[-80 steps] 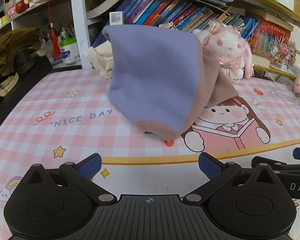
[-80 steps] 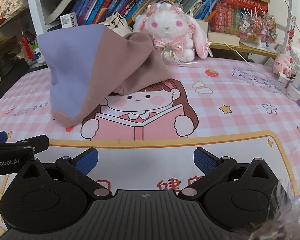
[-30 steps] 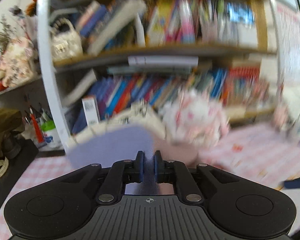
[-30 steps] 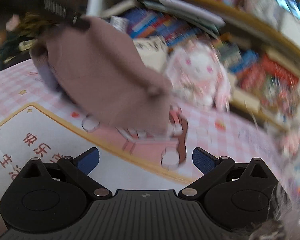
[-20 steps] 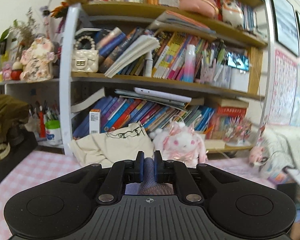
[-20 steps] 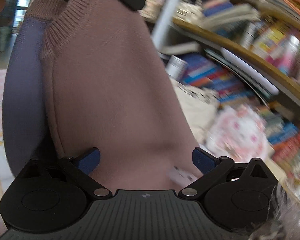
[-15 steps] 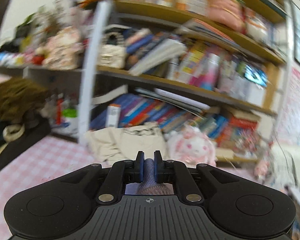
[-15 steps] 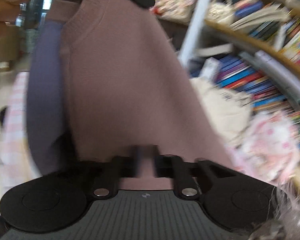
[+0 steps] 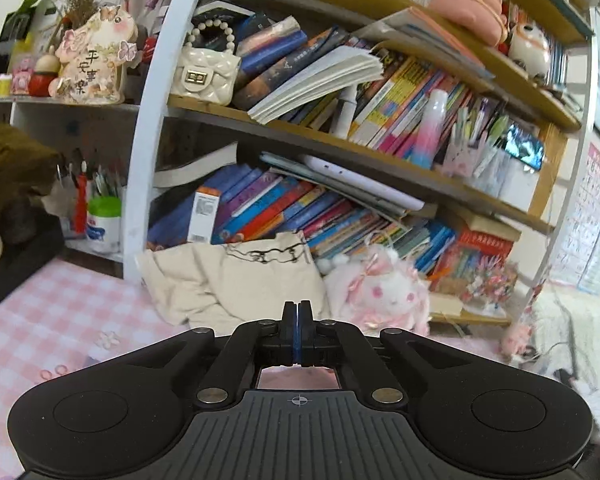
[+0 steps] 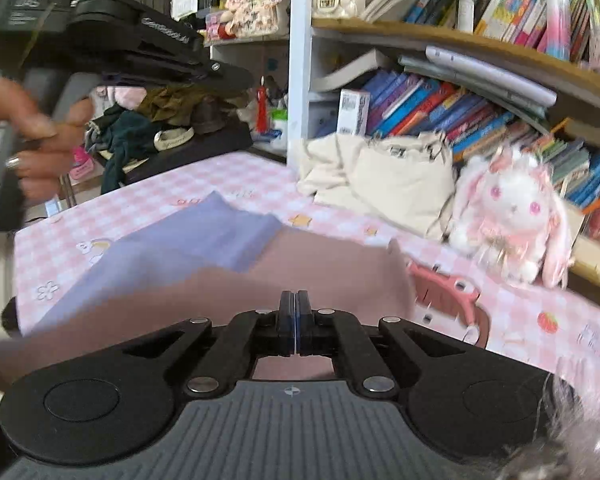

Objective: Fold clothes

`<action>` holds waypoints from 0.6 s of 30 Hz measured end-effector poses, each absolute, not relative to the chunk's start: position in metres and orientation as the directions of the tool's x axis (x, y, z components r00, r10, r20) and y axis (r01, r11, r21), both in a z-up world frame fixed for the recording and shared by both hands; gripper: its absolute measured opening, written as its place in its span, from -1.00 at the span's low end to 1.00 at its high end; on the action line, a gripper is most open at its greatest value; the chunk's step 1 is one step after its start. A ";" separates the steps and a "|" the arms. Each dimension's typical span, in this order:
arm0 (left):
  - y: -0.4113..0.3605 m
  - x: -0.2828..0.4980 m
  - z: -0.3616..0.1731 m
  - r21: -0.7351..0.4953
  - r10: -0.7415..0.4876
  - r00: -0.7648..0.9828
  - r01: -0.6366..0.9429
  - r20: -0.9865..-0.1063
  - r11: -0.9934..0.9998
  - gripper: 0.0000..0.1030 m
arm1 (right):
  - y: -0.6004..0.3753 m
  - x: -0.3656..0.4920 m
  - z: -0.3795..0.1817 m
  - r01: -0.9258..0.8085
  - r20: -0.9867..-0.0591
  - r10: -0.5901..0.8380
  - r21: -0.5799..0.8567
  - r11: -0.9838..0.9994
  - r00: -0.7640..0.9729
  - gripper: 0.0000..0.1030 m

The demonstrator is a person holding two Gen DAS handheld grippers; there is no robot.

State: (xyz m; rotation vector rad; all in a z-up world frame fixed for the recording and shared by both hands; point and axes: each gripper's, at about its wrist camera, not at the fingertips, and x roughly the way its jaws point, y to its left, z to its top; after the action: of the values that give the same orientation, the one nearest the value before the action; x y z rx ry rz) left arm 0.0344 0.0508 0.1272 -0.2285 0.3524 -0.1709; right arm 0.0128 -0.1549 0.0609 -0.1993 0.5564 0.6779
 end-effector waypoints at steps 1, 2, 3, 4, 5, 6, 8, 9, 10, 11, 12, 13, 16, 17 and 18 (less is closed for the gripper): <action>0.054 0.033 0.126 -0.247 -0.209 0.921 0.130 -0.328 0.960 -1.00 | -0.152 0.009 0.058 -0.661 -0.562 0.553 0.015 0.751 0.615 -0.94; 0.058 0.032 0.124 -0.245 -0.213 0.918 0.133 -0.336 0.960 -1.00 | -0.148 0.005 0.055 -0.679 -0.576 0.567 0.028 0.734 0.589 -0.93; 0.063 0.029 0.121 -0.235 -0.210 0.910 0.130 -0.356 0.963 -0.99 | -0.145 0.002 0.052 -0.696 -0.590 0.580 0.041 0.717 0.562 -0.82; 0.068 0.025 0.118 -0.225 -0.206 0.902 0.126 -0.378 0.966 -0.97 | -0.141 -0.001 0.050 -0.709 -0.604 0.589 0.055 0.703 0.537 -0.43; 0.073 0.022 0.115 -0.209 -0.194 0.896 0.117 -0.400 0.971 -0.92 | -0.136 0.000 0.047 -0.715 -0.620 0.592 0.070 0.696 0.515 0.14; 0.078 0.015 0.111 -0.185 -0.178 0.887 0.107 -0.427 0.977 -0.91 | -0.131 0.000 0.044 -0.720 -0.635 0.595 0.085 0.688 0.493 0.33; 0.090 0.003 0.102 -0.139 -0.142 0.868 0.086 -0.476 0.987 -0.89 | -0.120 0.001 0.039 -0.730 -0.663 0.600 0.116 0.674 0.448 0.41; 0.096 -0.007 0.096 -0.122 -0.125 0.859 0.073 -0.496 0.990 -0.86 | -0.115 0.001 0.036 -0.734 -0.676 0.602 0.132 0.667 0.425 0.41; 0.103 -0.017 0.090 -0.104 -0.107 0.849 0.061 -0.517 0.993 -0.81 | -0.110 0.001 0.034 -0.737 -0.689 0.603 0.147 0.659 0.402 0.41; 0.109 -0.024 0.085 -0.093 -0.088 0.842 0.045 -0.532 0.995 -0.72 | -0.105 0.002 0.031 -0.740 -0.701 0.604 0.163 0.652 0.378 0.43; 0.116 -0.031 0.080 -0.082 -0.068 0.834 0.028 -0.547 0.996 -0.66 | -0.100 0.002 0.028 -0.743 -0.713 0.605 0.179 0.645 0.354 0.43; 0.123 -0.040 0.074 -0.070 -0.041 0.825 0.001 -0.563 0.998 -0.66 | -0.094 0.004 0.025 -0.739 -0.726 0.603 0.198 0.644 0.330 0.43; 0.139 -0.056 0.064 -0.066 0.013 0.809 -0.065 -0.588 0.996 -0.65 | -0.066 0.019 0.008 -0.726 -0.785 0.531 0.157 0.670 0.320 0.13; 0.144 -0.061 0.062 -0.067 0.028 0.807 -0.083 -0.590 0.994 -0.65 | -0.057 0.021 0.003 -0.731 -0.797 0.497 0.107 0.674 0.342 -0.04; 0.147 -0.064 0.061 -0.068 0.033 0.807 -0.091 -0.589 0.994 -0.65 | -0.049 0.023 0.001 -0.738 -0.796 0.476 0.054 0.673 0.375 -0.04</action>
State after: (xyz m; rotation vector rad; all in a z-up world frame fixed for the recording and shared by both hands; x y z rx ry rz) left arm -0.0645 0.1468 0.0609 -0.0947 0.6282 0.0665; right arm 0.0227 -0.0489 0.0011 -0.3359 0.8893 0.7954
